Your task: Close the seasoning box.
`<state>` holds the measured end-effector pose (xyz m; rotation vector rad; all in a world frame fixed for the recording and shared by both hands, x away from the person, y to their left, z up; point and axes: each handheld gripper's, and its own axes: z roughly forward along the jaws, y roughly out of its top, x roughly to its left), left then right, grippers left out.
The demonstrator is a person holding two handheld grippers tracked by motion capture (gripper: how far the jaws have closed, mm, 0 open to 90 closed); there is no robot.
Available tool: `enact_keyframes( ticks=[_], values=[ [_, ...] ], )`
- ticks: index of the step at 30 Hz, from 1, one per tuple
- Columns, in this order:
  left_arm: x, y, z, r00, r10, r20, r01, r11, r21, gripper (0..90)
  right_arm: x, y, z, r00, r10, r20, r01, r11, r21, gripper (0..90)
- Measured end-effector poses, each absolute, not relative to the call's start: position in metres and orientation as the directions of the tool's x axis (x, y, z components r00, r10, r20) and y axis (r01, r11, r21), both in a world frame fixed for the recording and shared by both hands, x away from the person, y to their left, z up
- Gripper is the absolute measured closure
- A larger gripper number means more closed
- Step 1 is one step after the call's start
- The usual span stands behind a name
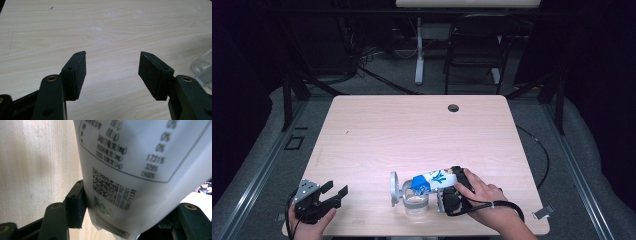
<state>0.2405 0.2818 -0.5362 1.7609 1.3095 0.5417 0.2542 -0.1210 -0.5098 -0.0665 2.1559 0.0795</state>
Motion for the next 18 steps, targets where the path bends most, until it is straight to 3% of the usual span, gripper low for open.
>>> enact_keyframes(
  ticks=[18],
  values=[
    [0.2407,0.2830,-0.5367,0.352,0.925,-0.142,0.558,-0.085,0.825,39.9,0.2534,-0.1203,-0.5093,-0.554,-0.043,-0.832,-0.087,0.996,0.006,39.2]
  ],
)
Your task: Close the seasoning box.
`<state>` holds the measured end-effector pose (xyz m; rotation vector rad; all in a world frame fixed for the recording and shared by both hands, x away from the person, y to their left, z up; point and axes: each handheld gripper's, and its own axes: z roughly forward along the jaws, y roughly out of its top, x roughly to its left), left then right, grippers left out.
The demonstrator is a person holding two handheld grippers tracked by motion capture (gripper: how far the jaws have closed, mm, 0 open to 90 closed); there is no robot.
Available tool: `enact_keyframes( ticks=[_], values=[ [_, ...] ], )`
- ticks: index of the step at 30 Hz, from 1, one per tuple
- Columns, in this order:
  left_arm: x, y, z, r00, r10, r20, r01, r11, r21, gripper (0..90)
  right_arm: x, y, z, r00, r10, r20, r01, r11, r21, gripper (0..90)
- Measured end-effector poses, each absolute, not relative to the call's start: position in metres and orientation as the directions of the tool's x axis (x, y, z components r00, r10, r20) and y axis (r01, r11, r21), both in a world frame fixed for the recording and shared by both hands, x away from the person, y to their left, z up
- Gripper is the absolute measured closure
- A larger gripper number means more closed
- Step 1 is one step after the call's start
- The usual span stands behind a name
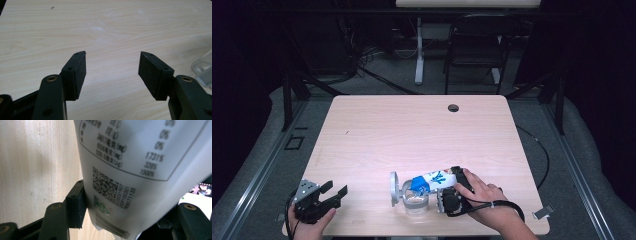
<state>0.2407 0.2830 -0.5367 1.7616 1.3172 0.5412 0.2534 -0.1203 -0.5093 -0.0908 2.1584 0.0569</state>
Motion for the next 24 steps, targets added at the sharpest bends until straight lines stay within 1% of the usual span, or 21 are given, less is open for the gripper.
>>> enact_keyframes(
  ticks=[10,12,15,18,20,22,24],
  values=[
    [0.2407,0.2833,-0.5367,0.351,0.926,-0.142,0.558,-0.085,0.826,39.9,0.2528,-0.1203,-0.5083,-0.556,-0.054,-0.830,-0.086,0.996,-0.007,39.4],
    [0.2407,0.2835,-0.5366,0.350,0.926,-0.142,0.557,-0.084,0.826,39.9,0.2521,-0.1196,-0.5066,-0.550,-0.069,-0.832,-0.081,0.996,-0.029,39.5],
    [0.2406,0.2835,-0.5366,0.350,0.926,-0.142,0.557,-0.084,0.826,39.9,0.2520,-0.1198,-0.5073,-0.557,-0.066,-0.828,-0.089,0.996,-0.019,39.5],
    [0.2407,0.2836,-0.5365,0.352,0.926,-0.140,0.561,-0.088,0.823,39.9,0.2508,-0.1192,-0.5057,-0.549,-0.089,-0.831,-0.092,0.995,-0.046,39.7],
    [0.2408,0.2834,-0.5367,0.351,0.926,-0.140,0.561,-0.089,0.823,39.9,0.2509,-0.1196,-0.5067,-0.548,-0.095,-0.831,-0.107,0.993,-0.042,39.7],
    [0.2410,0.2833,-0.5372,0.350,0.926,-0.140,0.558,-0.086,0.825,39.9,0.2501,-0.1191,-0.5051,-0.536,-0.120,-0.836,-0.114,0.991,-0.069,39.8],
    [0.2411,0.2835,-0.5374,0.350,0.926,-0.141,0.558,-0.085,0.826,39.9,0.2502,-0.1193,-0.5058,-0.535,-0.121,-0.836,-0.122,0.990,-0.065,39.8]
  ],
)
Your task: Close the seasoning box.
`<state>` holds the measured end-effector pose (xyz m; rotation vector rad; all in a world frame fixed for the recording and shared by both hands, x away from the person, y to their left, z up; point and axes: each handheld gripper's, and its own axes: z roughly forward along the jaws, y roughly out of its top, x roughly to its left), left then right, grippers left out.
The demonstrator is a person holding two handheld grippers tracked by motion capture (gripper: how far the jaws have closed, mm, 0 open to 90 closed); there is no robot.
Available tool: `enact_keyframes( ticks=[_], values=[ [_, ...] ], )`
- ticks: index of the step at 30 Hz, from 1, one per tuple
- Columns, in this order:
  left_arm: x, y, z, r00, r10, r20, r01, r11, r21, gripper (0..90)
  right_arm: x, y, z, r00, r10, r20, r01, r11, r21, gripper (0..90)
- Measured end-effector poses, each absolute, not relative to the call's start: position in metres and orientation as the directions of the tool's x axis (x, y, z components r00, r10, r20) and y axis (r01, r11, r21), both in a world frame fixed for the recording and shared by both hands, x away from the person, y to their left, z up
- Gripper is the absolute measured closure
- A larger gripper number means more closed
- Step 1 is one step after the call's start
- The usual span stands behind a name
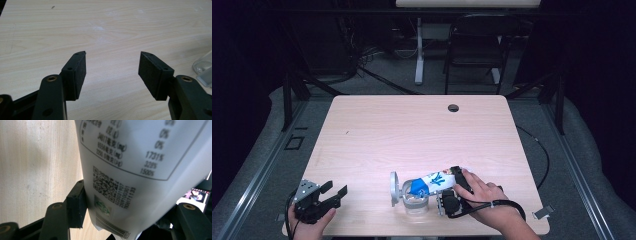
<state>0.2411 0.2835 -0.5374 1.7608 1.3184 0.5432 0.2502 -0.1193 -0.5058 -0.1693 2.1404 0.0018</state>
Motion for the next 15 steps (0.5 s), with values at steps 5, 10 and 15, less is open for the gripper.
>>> enact_keyframes(
  ticks=[5,10,15],
  values=[
    [0.2409,0.2841,-0.5371,0.350,0.926,-0.141,0.563,-0.087,0.822,39.9,0.2490,-0.1185,-0.5050,-0.526,-0.141,-0.839,-0.129,0.988,-0.085,39.9],
    [0.2409,0.2842,-0.5372,0.349,0.926,-0.141,0.562,-0.086,0.823,39.9,0.2486,-0.1176,-0.5039,-0.518,-0.161,-0.840,-0.140,0.985,-0.103,39.9],
    [0.2409,0.2843,-0.5371,0.349,0.926,-0.142,0.562,-0.086,0.822,39.9,0.2481,-0.1164,-0.5020,-0.509,-0.183,-0.841,-0.141,0.982,-0.128,40.0]
  ],
)
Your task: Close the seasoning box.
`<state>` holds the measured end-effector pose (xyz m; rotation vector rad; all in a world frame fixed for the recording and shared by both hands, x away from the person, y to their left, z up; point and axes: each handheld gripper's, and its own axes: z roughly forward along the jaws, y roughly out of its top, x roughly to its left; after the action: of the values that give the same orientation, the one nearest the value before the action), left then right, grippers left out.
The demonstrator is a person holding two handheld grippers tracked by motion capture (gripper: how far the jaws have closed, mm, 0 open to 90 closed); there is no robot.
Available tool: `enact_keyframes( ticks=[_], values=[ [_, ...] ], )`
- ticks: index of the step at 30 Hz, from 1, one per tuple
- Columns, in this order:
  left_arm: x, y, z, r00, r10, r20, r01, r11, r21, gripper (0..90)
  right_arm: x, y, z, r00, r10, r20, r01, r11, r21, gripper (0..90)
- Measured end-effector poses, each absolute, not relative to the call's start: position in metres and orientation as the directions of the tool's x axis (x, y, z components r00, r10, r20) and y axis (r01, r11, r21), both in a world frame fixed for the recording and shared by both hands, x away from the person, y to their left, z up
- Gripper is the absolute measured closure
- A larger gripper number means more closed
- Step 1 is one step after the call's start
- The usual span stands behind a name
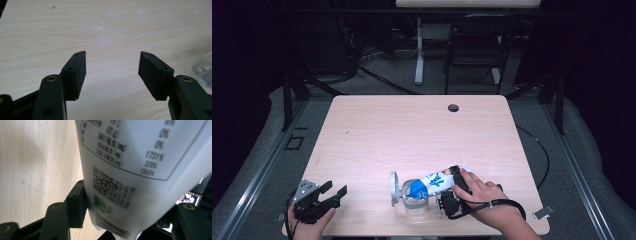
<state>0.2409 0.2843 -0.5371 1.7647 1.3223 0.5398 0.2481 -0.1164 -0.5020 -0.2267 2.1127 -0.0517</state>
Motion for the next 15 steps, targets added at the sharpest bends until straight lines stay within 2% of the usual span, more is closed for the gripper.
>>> enact_keyframes(
  ticks=[15],
  values=[
    [0.2410,0.2841,-0.5374,0.348,0.926,-0.145,0.555,-0.079,0.828,39.9,0.2485,-0.1141,-0.5001,-0.497,-0.218,-0.840,-0.161,0.974,-0.157,40.1]
  ],
)
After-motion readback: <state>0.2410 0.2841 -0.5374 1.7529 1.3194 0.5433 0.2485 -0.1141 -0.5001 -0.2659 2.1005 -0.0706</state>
